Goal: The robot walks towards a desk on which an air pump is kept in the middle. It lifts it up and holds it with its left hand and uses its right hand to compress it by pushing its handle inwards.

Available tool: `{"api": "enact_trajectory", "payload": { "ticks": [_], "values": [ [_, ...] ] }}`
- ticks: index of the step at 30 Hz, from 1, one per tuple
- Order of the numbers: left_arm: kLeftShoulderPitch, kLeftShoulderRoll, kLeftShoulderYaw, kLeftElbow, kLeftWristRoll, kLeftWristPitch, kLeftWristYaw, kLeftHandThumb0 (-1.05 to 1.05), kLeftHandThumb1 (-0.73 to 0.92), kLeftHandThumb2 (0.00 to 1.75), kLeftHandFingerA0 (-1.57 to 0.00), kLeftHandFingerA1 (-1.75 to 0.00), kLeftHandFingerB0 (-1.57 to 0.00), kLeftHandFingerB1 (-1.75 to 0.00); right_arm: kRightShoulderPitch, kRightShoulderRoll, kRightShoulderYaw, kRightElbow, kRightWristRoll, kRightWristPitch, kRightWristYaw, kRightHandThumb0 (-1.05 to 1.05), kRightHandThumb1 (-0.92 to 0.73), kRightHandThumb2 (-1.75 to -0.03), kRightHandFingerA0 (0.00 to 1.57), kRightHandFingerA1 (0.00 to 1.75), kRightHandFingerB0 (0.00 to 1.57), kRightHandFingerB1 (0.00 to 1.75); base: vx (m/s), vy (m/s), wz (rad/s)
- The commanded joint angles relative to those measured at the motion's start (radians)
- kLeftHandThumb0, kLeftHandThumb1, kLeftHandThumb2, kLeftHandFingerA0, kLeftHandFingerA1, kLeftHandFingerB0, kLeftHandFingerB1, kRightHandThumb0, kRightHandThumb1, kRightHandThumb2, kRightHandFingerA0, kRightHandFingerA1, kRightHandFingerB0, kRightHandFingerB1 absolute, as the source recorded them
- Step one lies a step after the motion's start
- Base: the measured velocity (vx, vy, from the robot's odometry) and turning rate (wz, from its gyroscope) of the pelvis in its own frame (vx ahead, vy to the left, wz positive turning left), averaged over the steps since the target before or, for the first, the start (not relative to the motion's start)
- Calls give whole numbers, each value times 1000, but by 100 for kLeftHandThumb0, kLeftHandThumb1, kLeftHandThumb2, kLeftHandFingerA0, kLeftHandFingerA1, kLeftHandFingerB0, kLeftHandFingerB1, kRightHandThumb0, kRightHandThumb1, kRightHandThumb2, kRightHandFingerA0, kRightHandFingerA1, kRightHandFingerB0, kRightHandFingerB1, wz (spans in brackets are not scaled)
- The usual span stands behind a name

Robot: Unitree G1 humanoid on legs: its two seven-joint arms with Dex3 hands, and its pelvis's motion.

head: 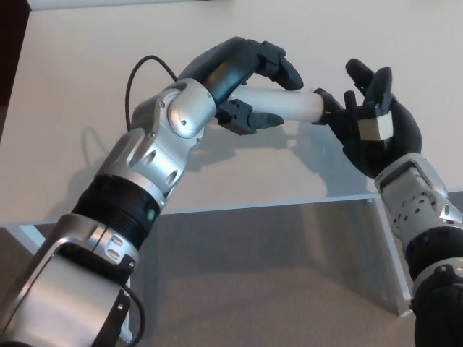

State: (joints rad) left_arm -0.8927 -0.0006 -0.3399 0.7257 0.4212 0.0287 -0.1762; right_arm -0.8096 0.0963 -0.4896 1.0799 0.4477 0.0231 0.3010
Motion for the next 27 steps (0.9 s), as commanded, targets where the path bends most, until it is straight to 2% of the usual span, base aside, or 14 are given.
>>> {"api": "enact_trajectory", "payload": {
  "ticks": [1, 6, 7, 8, 9, 11, 12, 15, 16, 18, 19, 22, 25, 27],
  "values": [
    [-27, -25, -1, 6, 9, 35, 47, -22, 74, 62, -82, -108, -61, -48, -23, 21, -7, -9, 41, 38, 1, -83, -92, -78, 27, 43, 23, 32, 0, 0, 0],
    [-30, -18, 0, 12, 10, 26, 47, -22, 74, 61, -85, -103, -63, -50, -21, 13, 6, -8, 31, 27, 21, -80, -92, -73, 42, 48, 36, 36, 0, 0, 0],
    [-28, -1, 9, 25, 5, -1, 53, -23, 77, 62, -83, -117, -72, -81, -20, -2, 33, -4, -3, 8, 12, -79, -92, -72, 45, 38, 35, 34, 0, 0, 0],
    [-26, 12, 15, 34, 1, -21, 58, -23, 77, 62, -83, -117, -72, -81, -20, -14, 53, -2, -29, -5, 4, -79, -92, -72, 45, 38, 35, 34, 0, 0, 0],
    [-29, 35, 36, 50, -16, -25, 44, -27, 76, 67, -78, -155, -65, -113, -16, -31, 68, 0, -56, -16, -31, -94, -76, -88, 12, 33, 7, 23, 0, 0, 0],
    [-35, 59, 59, 68, -35, -23, 26, -27, 76, 67, -78, -155, -65, -113, -11, -50, 82, 2, -75, -25, -71, -94, -76, -88, 12, 33, 7, 23, 0, 0, 0],
    [-38, 71, 72, 80, -48, -35, 16, -20, 79, 64, -74, -163, -63, -143, -9, -60, 87, 3, -75, -21, -79, -93, -78, -89, 11, 29, 9, 24, 0, 0, 0],
    [-54, 130, 85, 107, -34, -53, 20, -18, 77, 63, -94, -152, -68, -143, 8, -104, 104, 8, -87, -26, -69, -80, -75, -114, 5, 42, 2, 28, 0, 0, 0],
    [-57, 149, 93, 112, -34, -51, 19, -15, 75, 68, -90, -149, -72, -134, 13, -116, 107, 12, -91, -34, -64, -87, -91, -72, 11, 27, 8, 22, 0, 0, 0],
    [-62, 170, 105, 123, -40, -52, 17, -15, 75, 68, -90, -149, -72, -134, 19, -129, 112, 19, -94, -45, -59, -87, -91, -72, 11, 27, 8, 22, 0, 0, 0],
    [-62, 180, 102, 129, -32, -58, 25, -9, 72, 62, -92, -143, -78, -109, 21, -133, 110, 21, -92, -43, -59, -93, -77, -89, 11, 32, 7, 22, 0, 0, 0],
    [-62, 196, 97, 141, -22, -70, 37, -9, 72, 62, -92, -143, -78, -109, 24, -141, 109, 26, -87, -42, -59, -93, -77, -89, 11, 32, 7, 22, 0, 0, 0],
    [-66, 220, 100, 155, -23, -57, 30, -9, 78, 63, -92, -132, -70, -114, 29, -164, 115, 42, -98, -55, -45, -88, -92, -70, 12, 27, 9, 23, 0, 0, 0],
    [-66, 231, 112, 175, -39, -73, 24, -13, 78, 69, -91, -146, -75, -113, 31, -173, 111, 43, -96, -57, -42, -86, -92, -70, 11, 26, 9, 22, 0, 0, 0]
  ]
}}
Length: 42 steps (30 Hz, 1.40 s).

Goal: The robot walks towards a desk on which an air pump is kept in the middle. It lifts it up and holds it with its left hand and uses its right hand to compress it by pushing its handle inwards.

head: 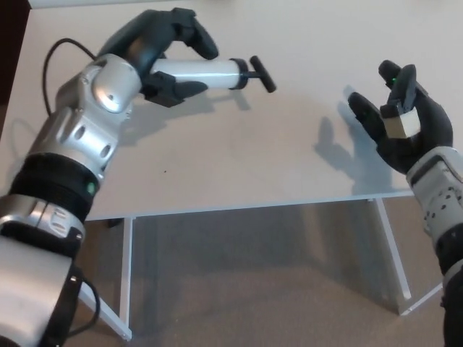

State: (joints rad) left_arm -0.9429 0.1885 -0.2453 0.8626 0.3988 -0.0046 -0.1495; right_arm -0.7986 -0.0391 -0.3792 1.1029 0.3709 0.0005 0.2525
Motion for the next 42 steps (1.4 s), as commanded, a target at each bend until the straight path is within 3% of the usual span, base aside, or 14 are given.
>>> {"api": "enact_trajectory", "payload": {
  "ticks": [1, 5, 6, 10, 11, 13, 14, 15, 16, 17, 18, 24, 35, 42],
  "values": [
    [-17, 46, 19, 45, -19, -47, -3, -13, 78, 69, -88, -153, -71, -122, 24, -43, -1, 20, -17, -38, 16, -90, -80, -115, 8, 29, 7, 17, 0, 0, 0],
    [-23, 52, 14, 59, -15, -56, 1, -11, 77, 64, -86, -154, -67, -124, 30, -51, -8, 25, -14, -46, 38, -89, -80, -115, 7, 26, 7, 15, 0, 0, 0],
    [-23, 53, 13, 61, -15, -62, 4, -13, 78, 63, -89, -144, -68, -115, 31, -52, -10, 27, -13, -47, 38, -89, -80, -114, 8, 27, 7, 16, 0, 0, 0],
    [-16, 52, 9, 60, -16, -82, 5, -15, 77, 63, -88, -140, -68, -115, 35, -56, -12, 27, -13, -47, 32, -89, -81, -114, 8, 26, 7, 17, 0, 0, 0],
    [-9, 47, 7, 60, -17, -90, 4, -14, 75, 62, -87, -143, -65, -125, 36, -57, -12, 24, -13, -48, 32, -89, -80, -114, 8, 26, 7, 17, 0, 0, 0],
    [-1, 43, 4, 63, -17, -99, 3, -14, 75, 62, -87, -143, -65, -125, 38, -57, -13, 22, -13, -49, 33, -89, -80, -114, 8, 26, 7, 17, 0, 0, 0],
    [5, 32, 8, 65, -30, -104, -9, -7, 78, 63, -91, -142, -78, -111, 37, -58, -16, 20, -8, -51, 46, -89, -81, -115, 7, 24, 7, 15, 0, 0, 0],
    [5, 32, 8, 65, -30, -104, -9, -7, 78, 63, -91, -142, -78, -111, 37, -58, -16, 20, -8, -51, 46, -89, -81, -115, 7, 24, 7, 15, 0, 0, 0],
    [-2, 28, -5, 86, -35, -103, -75, -66, 42, 80, 0, -13, 0, -17, 37, -59, -14, 15, -10, -56, 51, -89, -81, -115, 8, 26, 7, 16, 0, 0, 0],
    [-7, 25, -15, 102, -38, -102, -123, -66, 42, 80, 0, -13, 0, -17, 37, -59, -12, 12, -12, -60, 53, -89, -81, -115, 8, 26, 7, 16, 0, 0, 0],
    [-24, 17, -52, 113, -16, -85, -179, -87, 51, 58, 0, 0, 0, -1, 32, -62, -12, 3, -13, -70, 62, -90, -80, -115, 7, 24, 7, 15, 0, 0, 0],
    [-42, 4, -132, 129, 45, -69, -169, -98, 58, 61, 0, 0, 0, -1, 49, -65, -14, -61, -7, -67, 54, -90, -77, -113, 10, 34, 9, 22, 0, 0, 0],
    [-12, 16, -191, 125, 53, -104, -194, -102, 62, 65, 0, 0, 0, -1, 92, -78, -21, -241, 24, -14, 87, -90, -77, -112, 9, 30, 10, 24, 0, 0, 0],
    [2, 64, -166, 39, 30, -96, -216, -100, 61, 64, 0, 0, 0, -2, 175, -98, 30, -514, 18, 33, 117, -89, -78, -112, 9, 30, 8, 20, 0, 0, 0]
  ]
}}
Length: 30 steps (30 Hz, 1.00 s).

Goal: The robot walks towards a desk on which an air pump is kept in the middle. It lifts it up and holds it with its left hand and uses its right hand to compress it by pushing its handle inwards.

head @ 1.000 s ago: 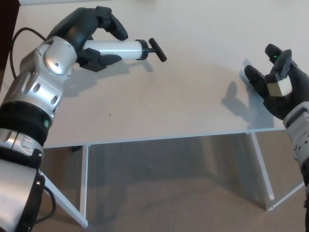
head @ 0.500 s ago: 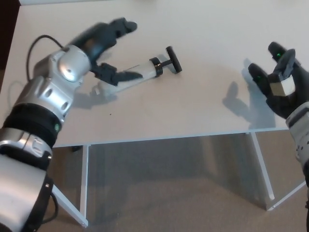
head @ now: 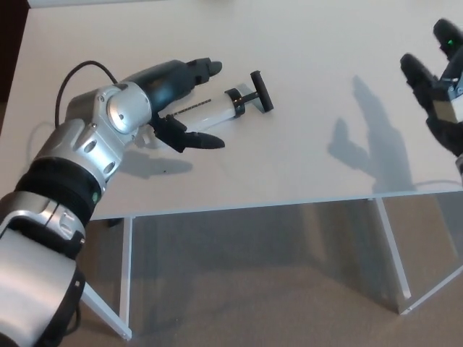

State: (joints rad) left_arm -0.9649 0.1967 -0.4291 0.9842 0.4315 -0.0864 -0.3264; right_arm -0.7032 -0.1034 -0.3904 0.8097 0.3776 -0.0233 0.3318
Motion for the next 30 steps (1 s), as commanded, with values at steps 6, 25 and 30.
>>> {"api": "enact_trajectory", "payload": {
  "ticks": [6, 25, 30],
  "values": [
    [92, 213, 143, -369, -102, -94, -103, -95, 55, 96, 0, 0, 0, -1, 189, -121, 92, -606, 0, 98, 76, -86, -92, -70, 12, 27, 10, 22, 0, 0, 0],
    [1596, 246, 1106, -1893, -1240, -225, -483, -82, 47, 57, 0, -10, -3, -25, 1136, -115, -142, -1664, 505, -2, 349, -91, -70, -108, 12, 46, 6, 37, 0, 0, 0],
    [1869, 166, 1214, -1764, -1433, -181, -868, -86, 53, 98, -5, -35, -10, -31, 1332, -23, -126, -1667, 492, -130, 469, -98, -73, -114, 12, 49, 3, 40, 0, 0, 0]
  ]
}}
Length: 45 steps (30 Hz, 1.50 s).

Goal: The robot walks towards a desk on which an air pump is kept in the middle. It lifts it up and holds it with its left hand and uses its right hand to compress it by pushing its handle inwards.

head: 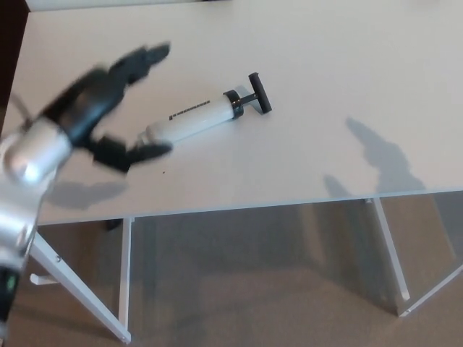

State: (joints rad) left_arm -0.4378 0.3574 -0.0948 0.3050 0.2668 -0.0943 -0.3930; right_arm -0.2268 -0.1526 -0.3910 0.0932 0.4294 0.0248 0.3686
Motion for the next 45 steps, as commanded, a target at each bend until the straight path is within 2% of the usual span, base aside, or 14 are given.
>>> {"api": "enact_trajectory", "payload": {
  "ticks": [1, 5, 6, 8, 9, 11, 13, 18, 19, 24, 31, 37, 43, 45],
  "values": [
    [1352, 11, 903, -1071, -1273, -161, -838, -86, 53, 98, -5, -35, -10, -31, 881, 32, -125, -954, 443, -181, 439, -98, -73, -114, 12, 49, 3, 40, 0, 0, 0],
    [1367, 6, 934, -1009, -1329, -83, -942, -76, 45, 84, -6, -31, -12, -38, 964, 63, -118, -930, 434, -192, 467, -97, -91, -68, 19, 39, 14, 28, 0, 0, 0],
    [1382, 7, 961, -979, -1346, -58, -989, -76, 44, 83, -6, -31, -11, -40, 1018, 82, -114, -908, 427, -190, 482, -40, -35, -103, 1, 50, 0, 49, 0, 0, 0],
    [1395, 19, 1017, -941, -1357, -56, -1055, -86, 47, 90, -6, -33, -10, -40, 1081, 109, -125, -825, 425, -193, 539, -89, -70, -111, 5, 47, 0, 29, 0, 0, 0],
    [1409, 25, 1044, -923, -1371, -27, -1082, -40, 18, 89, -1, -52, 0, -48, 1094, 115, -137, -757, 433, -175, 574, -87, -89, -68, 13, 34, 12, 23, 0, 0, 0],
    [1422, 30, 1060, -905, -1379, -12, -1100, -40, 24, 93, -1, -51, 0, -49, 1099, 118, -153, -651, 431, -154, 610, -82, -72, -111, 6, 46, 2, 30, 0, 0, 0],
    [1419, 36, 1071, -887, -1382, -11, -1115, -85, 61, 60, -12, -33, -20, -28, 1106, 116, -160, -571, 404, -152, 613, -86, -75, -113, 14, 49, 4, 32, 0, 0, 0],
    [1446, 67, 1120, -819, -1393, 31, -1199, -39, 29, 95, -1, -51, 0, -48, 1103, 97, -176, -451, 366, -132, 599, -85, -76, -113, 13, 48, 0, 31, 0, 0, 0],
    [1460, 79, 1108, -778, -1387, 17, -1213, -77, 63, 59, -18, -29, -22, -29, 1094, 85, -189, -403, 362, -119, 599, -77, -71, -111, 3, 42, 4, 29, 0, 0, 0],
    [1481, 149, 1004, -584, -1288, 41, -1221, -63, 51, 56, -29, -33, -31, -31, 1035, 49, -233, -237, 354, -42, 527, -37, -45, -107, 0, 48, 0, 48, 0, 0, 0],
    [1299, 216, 875, -193, -1057, 108, -1221, -60, 52, 56, -27, -38, -28, -31, 919, -9, -304, 13, 430, 163, 435, -82, -71, -109, 5, 43, 1, 29, 0, 0, 0],
    [1084, 114, 827, 164, -875, 154, -915, -73, 72, 97, -21, -45, -11, -39, 811, -60, -363, 251, 500, 304, 456, -90, -84, -119, 6, 22, 7, 14, 0, 0, 0],
    [950, 44, 852, 363, -823, 235, -633, -69, 84, 66, -22, -33, -20, -27, 766, -75, -394, 356, 513, 353, 478, -89, -82, -116, 8, 28, 8, 15, 0, 0, 0],
    [935, 29, 852, 382, -816, 265, -586, -36, 49, 106, -1, -49, 0, -48, 754, -79, -399, 391, 502, 345, 495, -91, -82, -116, 8, 26, 7, 13, 0, 0, 0]
  ]
}}
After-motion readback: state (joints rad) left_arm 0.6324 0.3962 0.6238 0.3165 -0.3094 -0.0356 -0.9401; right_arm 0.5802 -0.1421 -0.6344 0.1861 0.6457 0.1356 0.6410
